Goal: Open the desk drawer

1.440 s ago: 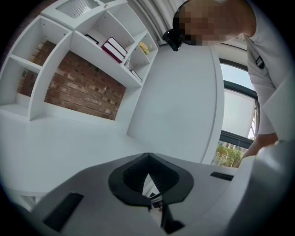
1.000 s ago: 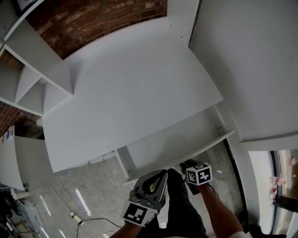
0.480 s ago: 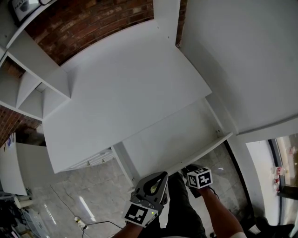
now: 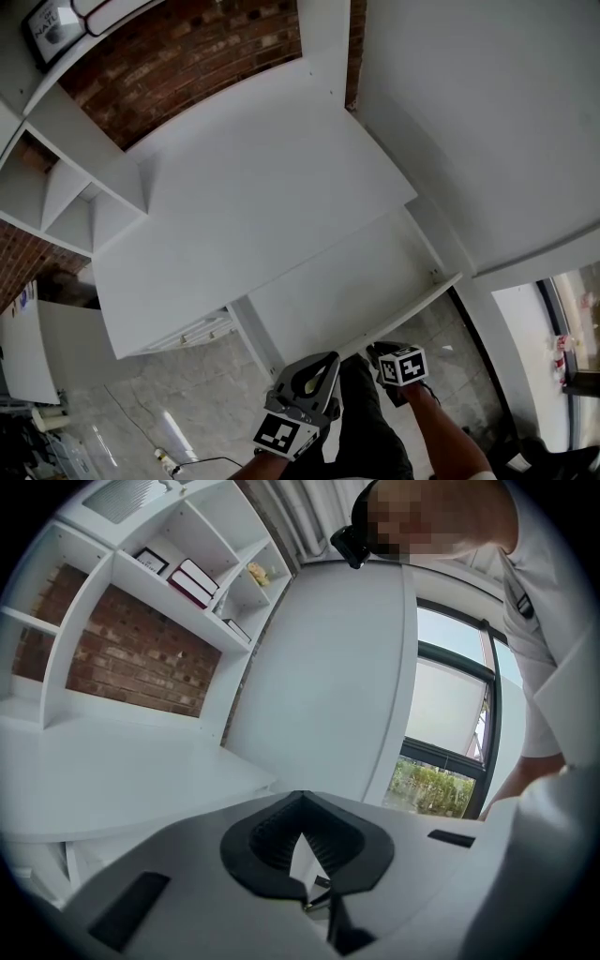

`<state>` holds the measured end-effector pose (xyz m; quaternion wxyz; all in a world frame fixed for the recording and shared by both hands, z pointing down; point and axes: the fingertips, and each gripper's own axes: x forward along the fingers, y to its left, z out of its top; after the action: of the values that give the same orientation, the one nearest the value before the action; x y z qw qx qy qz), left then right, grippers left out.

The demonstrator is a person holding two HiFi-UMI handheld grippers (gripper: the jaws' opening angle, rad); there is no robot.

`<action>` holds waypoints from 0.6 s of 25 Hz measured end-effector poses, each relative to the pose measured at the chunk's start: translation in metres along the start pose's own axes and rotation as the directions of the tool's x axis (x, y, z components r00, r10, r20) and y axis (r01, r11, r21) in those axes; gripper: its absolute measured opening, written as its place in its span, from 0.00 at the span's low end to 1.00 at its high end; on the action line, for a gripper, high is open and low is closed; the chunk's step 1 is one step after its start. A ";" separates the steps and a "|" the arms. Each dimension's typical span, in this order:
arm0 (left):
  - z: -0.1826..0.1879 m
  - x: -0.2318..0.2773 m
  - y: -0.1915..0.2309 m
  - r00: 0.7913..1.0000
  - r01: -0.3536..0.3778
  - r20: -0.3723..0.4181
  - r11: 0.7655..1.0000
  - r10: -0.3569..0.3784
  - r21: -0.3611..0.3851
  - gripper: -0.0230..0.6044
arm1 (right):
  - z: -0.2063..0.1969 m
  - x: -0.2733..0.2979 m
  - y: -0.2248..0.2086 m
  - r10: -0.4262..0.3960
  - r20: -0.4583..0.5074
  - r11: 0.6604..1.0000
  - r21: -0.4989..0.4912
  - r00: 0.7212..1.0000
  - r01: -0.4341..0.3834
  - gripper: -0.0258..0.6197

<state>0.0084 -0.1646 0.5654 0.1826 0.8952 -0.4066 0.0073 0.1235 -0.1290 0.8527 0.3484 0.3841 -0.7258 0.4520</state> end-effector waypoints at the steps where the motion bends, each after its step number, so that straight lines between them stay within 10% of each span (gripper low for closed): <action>1: 0.002 0.000 -0.001 1.000 0.003 0.000 1.000 -0.003 0.002 0.05 | -0.001 -0.005 0.000 -0.012 -0.006 1.000 -0.003 1.000 0.012 0.18; 15: 0.028 0.003 -0.026 0.997 0.048 -0.064 0.999 -0.047 0.018 0.05 | 0.050 -0.098 0.046 0.049 0.152 0.999 0.013 0.987 -0.051 0.13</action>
<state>0.0258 -0.1605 0.5319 0.1867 0.9056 -0.3792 0.0352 0.1205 -0.1378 0.7338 0.2772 0.4021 -0.7557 0.4363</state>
